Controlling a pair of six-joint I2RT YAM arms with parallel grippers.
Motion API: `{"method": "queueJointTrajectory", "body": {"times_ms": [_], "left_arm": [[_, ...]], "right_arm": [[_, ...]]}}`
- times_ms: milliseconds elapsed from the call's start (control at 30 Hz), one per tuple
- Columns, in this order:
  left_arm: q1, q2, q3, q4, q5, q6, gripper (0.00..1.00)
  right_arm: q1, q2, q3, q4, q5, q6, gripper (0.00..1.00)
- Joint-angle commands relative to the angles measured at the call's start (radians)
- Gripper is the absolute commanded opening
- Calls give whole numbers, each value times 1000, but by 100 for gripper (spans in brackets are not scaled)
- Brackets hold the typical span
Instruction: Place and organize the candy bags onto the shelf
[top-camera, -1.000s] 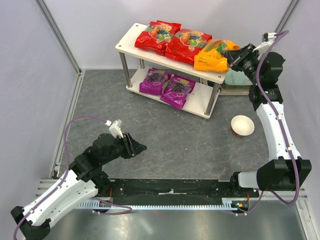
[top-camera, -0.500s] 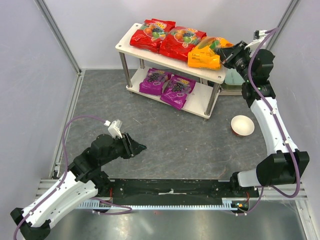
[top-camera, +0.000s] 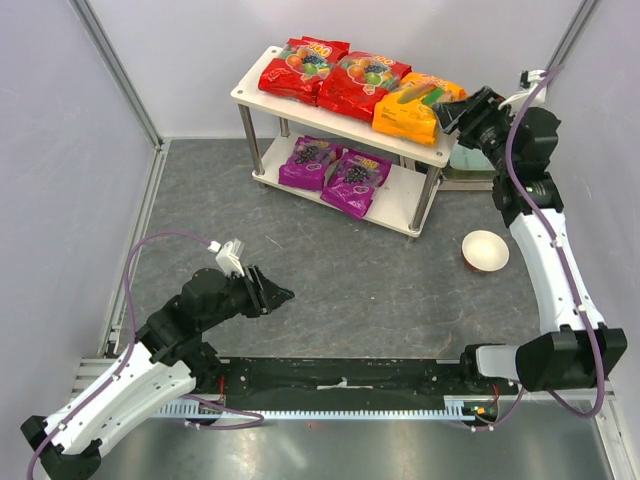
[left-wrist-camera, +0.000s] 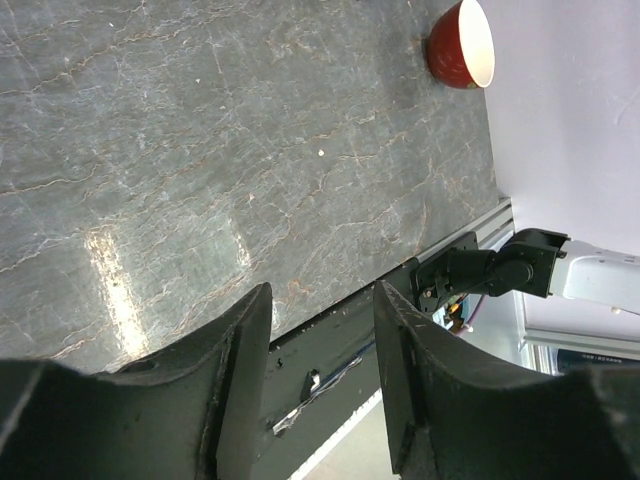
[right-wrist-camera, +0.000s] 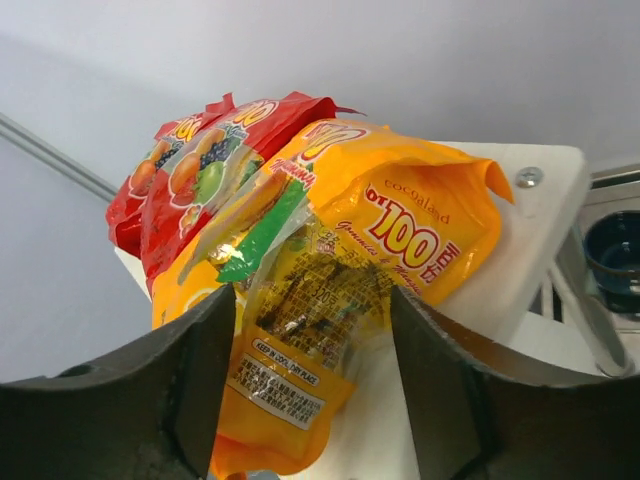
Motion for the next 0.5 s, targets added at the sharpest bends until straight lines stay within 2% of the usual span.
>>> {"method": "queueJointTrajectory", "body": {"times_ms": [0, 300, 467], "left_arm": [[-2, -5, 6, 14, -6, -17, 54], [-2, 5, 17, 11, -4, -11, 62], [-2, 13, 43, -13, -28, 9, 73]], "right_arm": [[-19, -87, -9, -64, 49, -52, 73], [-77, -241, -61, -135, 143, -92, 92], [-80, -350, -120, -222, 138, -109, 98]]}}
